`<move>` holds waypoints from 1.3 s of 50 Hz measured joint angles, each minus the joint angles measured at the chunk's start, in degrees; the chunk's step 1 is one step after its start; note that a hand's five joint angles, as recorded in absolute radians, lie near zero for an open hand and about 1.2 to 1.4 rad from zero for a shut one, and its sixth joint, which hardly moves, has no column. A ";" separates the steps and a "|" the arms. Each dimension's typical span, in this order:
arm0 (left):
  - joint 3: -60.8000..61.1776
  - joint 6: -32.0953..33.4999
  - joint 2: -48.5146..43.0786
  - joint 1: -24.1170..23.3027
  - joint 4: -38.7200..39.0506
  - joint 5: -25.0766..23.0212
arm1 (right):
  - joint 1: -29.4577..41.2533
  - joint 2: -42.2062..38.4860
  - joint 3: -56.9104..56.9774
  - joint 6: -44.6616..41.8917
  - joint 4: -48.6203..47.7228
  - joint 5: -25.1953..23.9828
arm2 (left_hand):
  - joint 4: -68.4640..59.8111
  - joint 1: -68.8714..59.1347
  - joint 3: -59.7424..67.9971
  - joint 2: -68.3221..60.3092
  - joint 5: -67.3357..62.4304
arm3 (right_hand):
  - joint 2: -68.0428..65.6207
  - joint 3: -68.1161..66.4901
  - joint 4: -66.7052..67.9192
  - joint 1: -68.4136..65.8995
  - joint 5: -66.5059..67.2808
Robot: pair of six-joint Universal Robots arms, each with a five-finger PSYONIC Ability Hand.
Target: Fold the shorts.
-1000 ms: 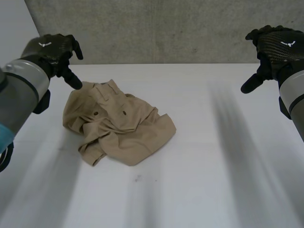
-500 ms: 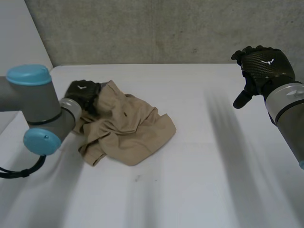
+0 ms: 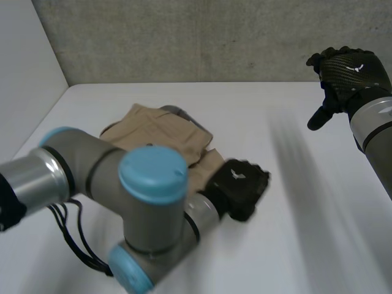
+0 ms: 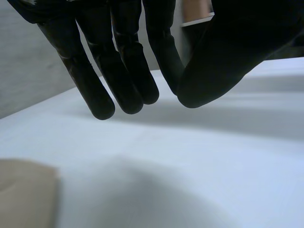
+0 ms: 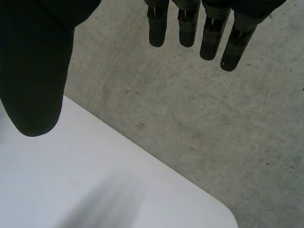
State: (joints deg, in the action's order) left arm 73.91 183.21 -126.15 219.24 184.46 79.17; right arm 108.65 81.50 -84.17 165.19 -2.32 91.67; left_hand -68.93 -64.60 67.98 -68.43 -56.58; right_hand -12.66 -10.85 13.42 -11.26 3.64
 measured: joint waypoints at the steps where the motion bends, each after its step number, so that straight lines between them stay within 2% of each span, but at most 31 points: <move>1: 0.25 0.10 0.11 -1.13 0.05 0.03 | -0.15 0.00 0.05 -0.16 0.00 0.00 | 0.00 0.00 0.00 0.00 0.00 | 0.00 0.00 0.00 0.00 0.00; 5: 0.57 0.31 0.33 -3.09 0.15 0.22 | -0.49 0.00 0.10 -0.51 0.01 -0.02 | 5.02 2.84 -4.39 5.17 3.37 | 0.00 0.00 0.00 0.00 0.00; 7: 0.72 0.47 0.69 -4.30 0.13 0.49 | -1.02 0.00 0.11 -1.05 0.03 -0.06 | 24.07 22.43 -22.93 23.65 21.73 | 0.00 0.00 0.00 0.00 0.00; 10: 0.78 0.55 1.73 -4.48 -0.05 0.71 | -1.22 -0.04 0.12 -1.28 0.04 -0.09 | 36.87 34.21 -35.87 36.50 34.69 | 0.00 0.00 0.00 0.00 0.00; 15: 1.04 0.63 4.27 -3.94 -0.33 1.16 | -1.28 -0.16 0.10 -1.46 0.05 -0.14 | 39.95 35.53 -38.10 39.19 37.89 | 0.00 0.00 0.00 0.00 0.00; 19: 2.29 0.70 10.03 0.89 -0.16 4.50 | -0.97 -0.78 0.05 -1.56 0.22 -0.17 | 41.54 36.33 -39.86 40.68 39.77 | 0.00 0.00 0.00 0.00 0.00; 25: 3.27 1.67 15.59 11.81 -0.03 10.06 | -0.59 -2.53 0.29 -1.94 0.37 -0.15 | 41.63 36.33 -39.95 40.75 39.81 | 0.00 0.00 0.00 0.00 0.00; 32: 1.62 6.06 10.96 18.43 -0.04 11.56 | -0.53 -3.28 0.15 -2.39 0.33 -0.11 | 41.63 36.34 -39.95 40.75 39.81 | 0.00 0.00 0.00 0.00 0.00; 33: 0.32 8.38 7.79 20.24 0.02 11.60 | -0.51 -3.47 -0.03 -2.51 0.26 -0.11 | 41.63 36.34 -39.95 40.75 39.81 | 0.00 0.00 0.00 0.00 0.00; 37: -3.10 11.30 1.61 21.65 0.14 11.17 | -0.48 -4.11 -0.23 -2.70 0.19 -0.10 | 41.63 36.34 -39.95 40.75 39.81 | 0.00 0.00 0.00 0.00 0.00; 43: -10.55 12.55 -7.52 21.46 0.07 10.70 | -0.46 -5.38 -0.64 -4.13 0.25 -0.08 | 41.63 36.33 -39.95 40.75 39.81 | 0.00 0.00 0.00 0.00 0.00; 50: -15.82 12.46 -13.39 20.38 -0.16 9.83 | -0.50 -5.72 -0.98 -5.26 0.11 -0.08 | 39.15 34.35 -38.14 38.18 36.82 | 0.00 0.00 0.00 0.00 0.00; 51: -16.60 12.43 -14.32 20.13 -0.17 9.63 | -0.51 -5.73 -1.01 -5.35 0.08 -0.08 | 14.94 8.63 -14.31 13.42 13.25 | 0.00 0.00 0.00 0.00 0.00; 52: -17.39 12.44 -15.38 19.75 -0.20 9.40 | -0.52 -5.73 -1.02 -5.49 0.00 -0.08 | 5.62 1.02 -5.06 5.22 4.27 | 0.00 0.00 0.00 0.00 0.00; 57: -17.94 12.40 -16.01 18.62 -0.17 9.20 | -0.53 -5.74 -1.02 -5.64 -0.04 -0.08 | 0.56 0.76 -0.76 0.10 1.15 | 0.00 0.00 0.00 0.00 0.00; 58: -17.35 12.30 -14.99 16.44 -0.30 8.97 | -0.59 -5.75 -0.98 -5.95 -0.05 -0.08 | 0.53 0.75 -0.68 0.00 1.15 | 0.00 0.00 0.00 0.00 0.00; 61: -16.06 12.19 -13.28 14.08 -0.51 8.57 | -0.73 -5.74 -0.80 -6.38 -0.02 -0.06 | 0.52 0.75 -0.62 0.00 1.15 | 0.00 0.00 0.00 0.00 0.00; 65: -9.97 11.90 -7.45 7.16 -0.79 4.88 | -1.09 -5.65 -0.31 -6.96 0.07 -0.06 | 0.31 0.75 -0.23 0.00 1.15 | 0.00 0.00 0.00 0.00 0.00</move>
State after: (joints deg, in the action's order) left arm 63.94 195.12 -133.59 226.40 183.67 84.05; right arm 107.56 75.85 -84.49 158.23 -2.25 91.61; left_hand -68.62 -63.85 67.75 -68.43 -55.43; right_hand -12.66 -10.85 13.42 -11.26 3.64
